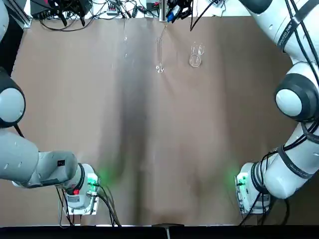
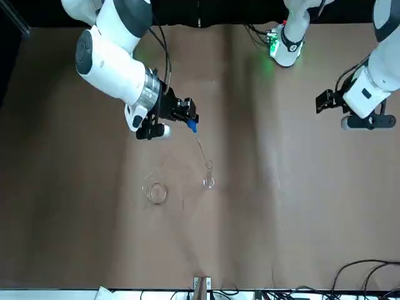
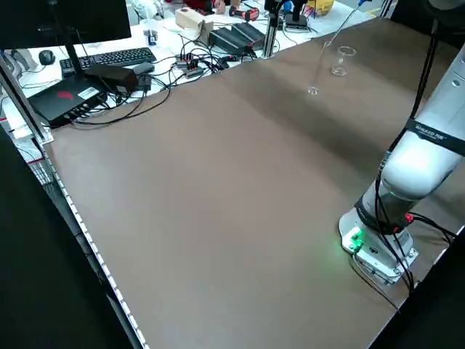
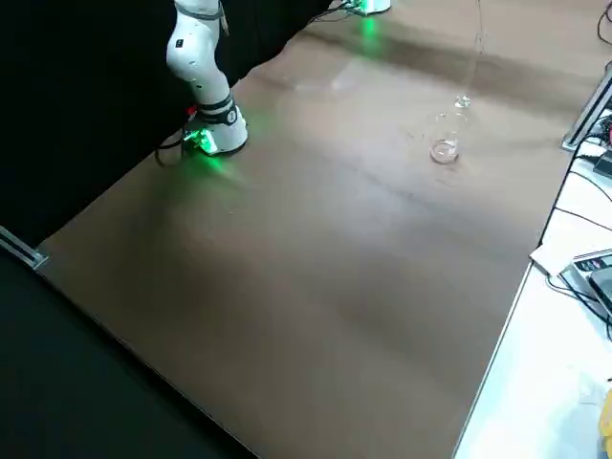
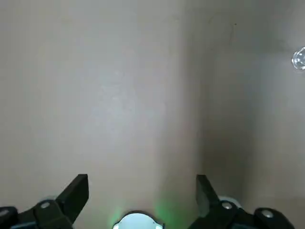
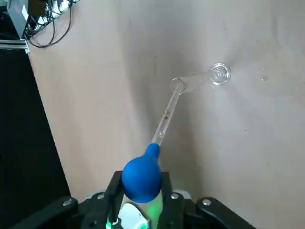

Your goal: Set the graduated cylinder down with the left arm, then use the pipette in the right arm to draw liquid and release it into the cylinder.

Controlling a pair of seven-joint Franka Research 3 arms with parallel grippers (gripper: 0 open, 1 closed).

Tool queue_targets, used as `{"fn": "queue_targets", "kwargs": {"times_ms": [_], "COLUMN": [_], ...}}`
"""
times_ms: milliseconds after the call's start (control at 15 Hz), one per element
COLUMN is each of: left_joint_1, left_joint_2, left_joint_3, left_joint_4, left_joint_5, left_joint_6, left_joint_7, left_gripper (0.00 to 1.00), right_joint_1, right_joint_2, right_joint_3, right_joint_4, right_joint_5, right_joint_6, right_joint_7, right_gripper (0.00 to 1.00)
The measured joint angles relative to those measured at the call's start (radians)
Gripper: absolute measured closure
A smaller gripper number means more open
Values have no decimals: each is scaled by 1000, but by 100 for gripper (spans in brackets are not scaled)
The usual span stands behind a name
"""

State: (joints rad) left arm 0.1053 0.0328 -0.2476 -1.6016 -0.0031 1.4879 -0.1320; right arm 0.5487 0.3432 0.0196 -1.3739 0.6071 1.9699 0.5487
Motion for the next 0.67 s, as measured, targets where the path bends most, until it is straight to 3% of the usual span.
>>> {"fn": "queue_targets", "kwargs": {"times_ms": [467,667], "left_joint_1": [11,11], "left_joint_2": [0,0], "left_joint_3": [2,2], "left_joint_4": [0,0], "left_joint_5": [0,0], "left_joint_6": [41,60], "left_joint_7": [0,0], "left_gripper": [0,0], "right_joint_1": [9,10], "right_joint_2": [6,6], "right_joint_3": [0,0], "right_joint_4": [0,0], "right_joint_5": [-11,-12], "right_joint_6": [0,1], "right_joint_7": [0,0], "right_gripper": [66,74]}}
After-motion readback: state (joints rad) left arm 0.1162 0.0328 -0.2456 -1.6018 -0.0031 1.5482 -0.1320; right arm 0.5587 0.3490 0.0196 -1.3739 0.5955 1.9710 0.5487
